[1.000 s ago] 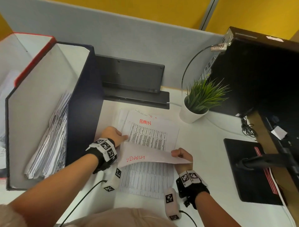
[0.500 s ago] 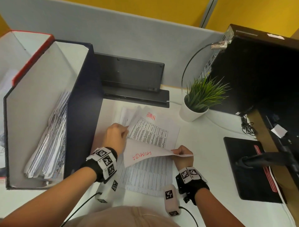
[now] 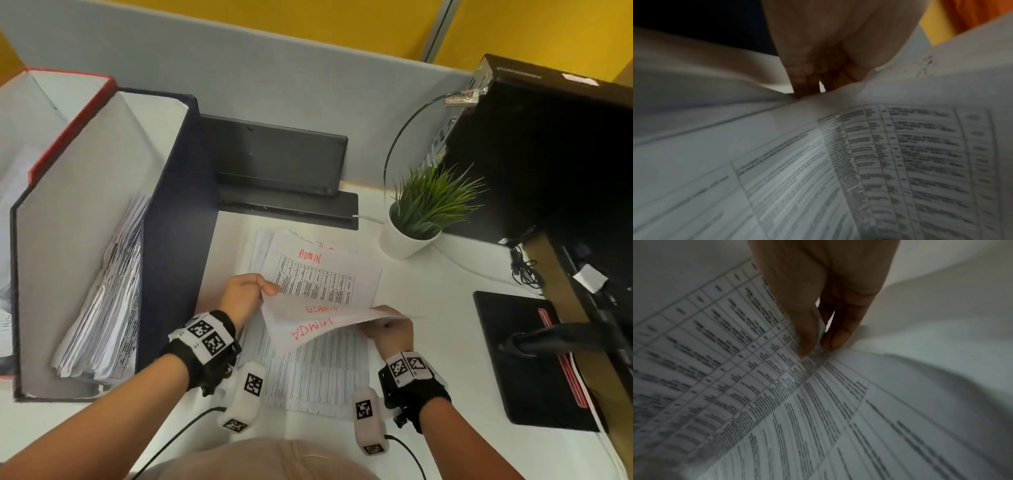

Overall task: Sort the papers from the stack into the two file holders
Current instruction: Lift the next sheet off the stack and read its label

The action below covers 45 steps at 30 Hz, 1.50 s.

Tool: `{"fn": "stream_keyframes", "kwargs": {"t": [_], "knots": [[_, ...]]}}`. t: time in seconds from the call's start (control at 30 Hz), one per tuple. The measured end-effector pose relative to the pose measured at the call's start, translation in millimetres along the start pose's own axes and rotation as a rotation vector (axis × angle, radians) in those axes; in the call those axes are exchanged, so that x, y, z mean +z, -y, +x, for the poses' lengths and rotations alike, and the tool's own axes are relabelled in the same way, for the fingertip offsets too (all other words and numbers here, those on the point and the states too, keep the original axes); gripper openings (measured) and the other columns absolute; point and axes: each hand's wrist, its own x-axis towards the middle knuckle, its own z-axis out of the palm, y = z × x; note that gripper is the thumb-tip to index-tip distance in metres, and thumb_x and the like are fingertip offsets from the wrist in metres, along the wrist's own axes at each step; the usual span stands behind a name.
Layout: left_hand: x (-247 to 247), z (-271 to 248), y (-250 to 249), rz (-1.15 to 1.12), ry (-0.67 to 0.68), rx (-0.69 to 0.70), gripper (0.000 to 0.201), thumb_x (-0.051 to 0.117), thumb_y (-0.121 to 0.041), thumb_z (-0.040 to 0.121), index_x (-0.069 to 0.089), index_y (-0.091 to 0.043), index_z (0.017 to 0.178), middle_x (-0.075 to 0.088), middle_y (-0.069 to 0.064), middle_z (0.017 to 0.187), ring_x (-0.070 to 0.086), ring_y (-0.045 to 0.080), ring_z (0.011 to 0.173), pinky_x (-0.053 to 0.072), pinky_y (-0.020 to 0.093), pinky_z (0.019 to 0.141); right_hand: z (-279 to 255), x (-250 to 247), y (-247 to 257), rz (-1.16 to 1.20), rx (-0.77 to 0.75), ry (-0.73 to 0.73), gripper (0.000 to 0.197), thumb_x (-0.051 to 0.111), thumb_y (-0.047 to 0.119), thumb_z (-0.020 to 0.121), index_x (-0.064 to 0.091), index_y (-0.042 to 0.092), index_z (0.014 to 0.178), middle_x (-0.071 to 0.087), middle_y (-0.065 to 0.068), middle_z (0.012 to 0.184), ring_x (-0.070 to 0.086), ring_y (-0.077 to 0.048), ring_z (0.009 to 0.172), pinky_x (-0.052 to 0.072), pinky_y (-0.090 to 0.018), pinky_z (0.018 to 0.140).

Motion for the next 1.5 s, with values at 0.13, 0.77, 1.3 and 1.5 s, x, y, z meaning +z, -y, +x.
{"fn": "stream_keyframes", "kwargs": {"t": [0.13, 0.77, 1.3, 1.5], "knots": [[-6.1, 15.0, -2.8, 0.085, -0.099, -0.064, 0.030, 0.040, 0.005, 0.083, 0.066, -0.005, 0.071, 0.064, 0.008, 0.085, 0.055, 0.021, 0.078, 0.045, 0.030, 0.073, -1.2, 1.6, -5.2, 0.430, 0.206, -0.010, 0.055, 0.043, -0.025, 0.069, 0.052, 0.015, 0.032, 0.046, 0.006, 0.039, 0.038, -0.015, 0.049, 0.036, -0.016, 0.046], [-4.1, 27.3, 1.4, 0.835, -0.155, -0.001, 0.036, 0.070, -0.021, 0.082, 0.051, -0.012, 0.053, 0.051, 0.002, 0.057, 0.052, 0.020, 0.058, 0.044, 0.027, 0.059, -4.1, 8.9, 8.4, 0.654, 0.403, -0.088, 0.047, 0.037, -0.018, 0.067, 0.044, 0.009, 0.030, 0.039, -0.004, 0.044, 0.035, -0.022, 0.049, 0.035, -0.019, 0.044], [3.1, -4.1, -3.6, 0.081, -0.052, 0.159, 0.037, 0.036, 0.020, 0.079, 0.054, -0.008, 0.062, 0.065, 0.014, 0.083, 0.059, 0.026, 0.082, 0.049, 0.037, 0.083, -3.5, 4.0, 2.2, 0.206, -0.004, -0.097, 0.051, 0.071, -0.018, 0.066, 0.047, 0.009, 0.102, 0.056, 0.004, 0.075, 0.053, -0.004, 0.065, 0.040, 0.000, 0.051], [-0.6, 6.0, -14.9, -0.045, -0.018, -0.032, 0.028, 0.039, -0.005, 0.085, 0.055, -0.004, 0.062, 0.062, 0.017, 0.083, 0.055, 0.026, 0.076, 0.044, 0.033, 0.073, -3.8, 1.6, 1.2, 0.077, 0.130, -0.038, 0.015, 0.076, 0.002, 0.071, 0.067, 0.003, 0.084, 0.065, -0.005, 0.080, 0.059, -0.018, 0.074, 0.047, -0.025, 0.074]]}}
